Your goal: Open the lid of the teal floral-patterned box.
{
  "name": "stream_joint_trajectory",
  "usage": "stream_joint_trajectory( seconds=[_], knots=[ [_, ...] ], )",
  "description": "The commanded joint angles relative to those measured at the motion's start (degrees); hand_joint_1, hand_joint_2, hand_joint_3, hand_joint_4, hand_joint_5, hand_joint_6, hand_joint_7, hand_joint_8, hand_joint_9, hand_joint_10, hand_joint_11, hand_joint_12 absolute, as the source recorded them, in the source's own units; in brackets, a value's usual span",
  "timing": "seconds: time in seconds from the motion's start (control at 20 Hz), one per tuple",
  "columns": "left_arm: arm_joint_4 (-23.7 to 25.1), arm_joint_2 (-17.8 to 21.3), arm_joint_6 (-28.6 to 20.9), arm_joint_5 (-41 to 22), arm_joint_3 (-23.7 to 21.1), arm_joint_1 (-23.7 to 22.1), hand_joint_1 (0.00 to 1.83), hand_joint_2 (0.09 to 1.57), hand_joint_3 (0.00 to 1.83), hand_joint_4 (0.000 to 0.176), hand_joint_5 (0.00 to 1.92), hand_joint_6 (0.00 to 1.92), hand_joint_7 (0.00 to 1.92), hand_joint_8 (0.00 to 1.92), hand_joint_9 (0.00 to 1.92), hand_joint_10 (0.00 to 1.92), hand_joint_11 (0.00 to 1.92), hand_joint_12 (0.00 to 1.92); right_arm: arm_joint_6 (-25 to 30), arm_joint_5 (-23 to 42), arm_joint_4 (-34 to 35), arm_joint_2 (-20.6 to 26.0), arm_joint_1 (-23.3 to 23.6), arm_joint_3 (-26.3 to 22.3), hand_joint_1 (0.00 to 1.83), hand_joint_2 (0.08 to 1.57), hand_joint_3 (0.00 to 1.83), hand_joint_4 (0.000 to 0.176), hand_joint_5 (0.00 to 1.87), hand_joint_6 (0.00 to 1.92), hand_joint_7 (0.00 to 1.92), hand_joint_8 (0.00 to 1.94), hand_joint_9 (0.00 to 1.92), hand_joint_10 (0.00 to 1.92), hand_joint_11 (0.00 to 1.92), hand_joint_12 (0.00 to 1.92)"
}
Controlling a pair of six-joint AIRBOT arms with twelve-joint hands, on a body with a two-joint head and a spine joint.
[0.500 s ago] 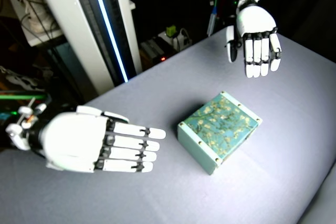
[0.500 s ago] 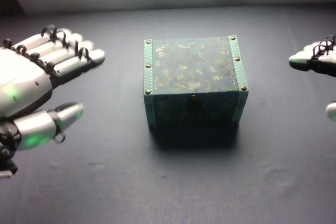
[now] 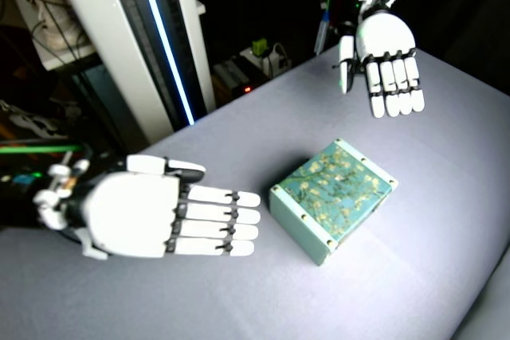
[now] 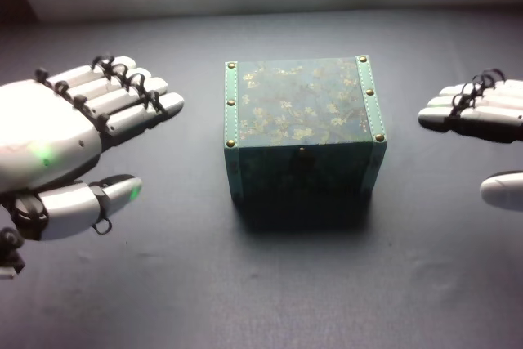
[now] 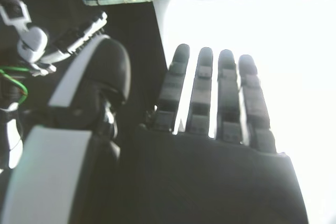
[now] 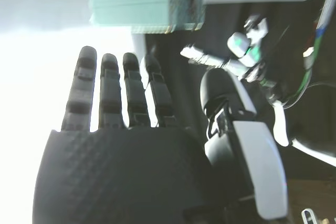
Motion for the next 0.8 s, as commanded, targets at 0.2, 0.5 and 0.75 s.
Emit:
stream_joint_trajectory(
  seconds=[0.2, 0.5, 0.75],
  knots=[
    [4.3, -3.1, -1.2, 2.4, 2.3, -3.9, 0.00, 1.57, 0.10, 0.000, 0.00, 0.00, 0.00, 0.00, 0.01, 0.00, 0.01, 0.01, 2.3, -0.8, -5.2, -1.1, 4.9, 1.7, 0.00, 1.39, 0.00, 0.000, 0.12, 0.00, 0.10, 0.00, 0.05, 0.00, 0.00, 0.21],
    [8.4, -5.3, -1.7, 7.0, 3.5, -6.8, 0.00, 1.48, 0.00, 0.000, 0.00, 0.00, 0.00, 0.00, 0.00, 0.00, 0.01, 0.00, 3.7, -5.0, -9.7, -3.5, 7.8, 4.0, 0.00, 1.31, 0.00, 0.000, 0.11, 0.00, 0.09, 0.00, 0.04, 0.00, 0.00, 0.14],
    [8.5, -6.1, -2.0, 7.5, 4.0, -7.4, 0.00, 1.53, 0.01, 0.000, 0.00, 0.00, 0.00, 0.00, 0.00, 0.00, 0.00, 0.00, 4.8, -5.8, -10.9, -5.9, 8.7, 5.5, 0.00, 1.36, 0.01, 0.000, 0.10, 0.01, 0.07, 0.00, 0.04, 0.01, 0.03, 0.16]
  ],
)
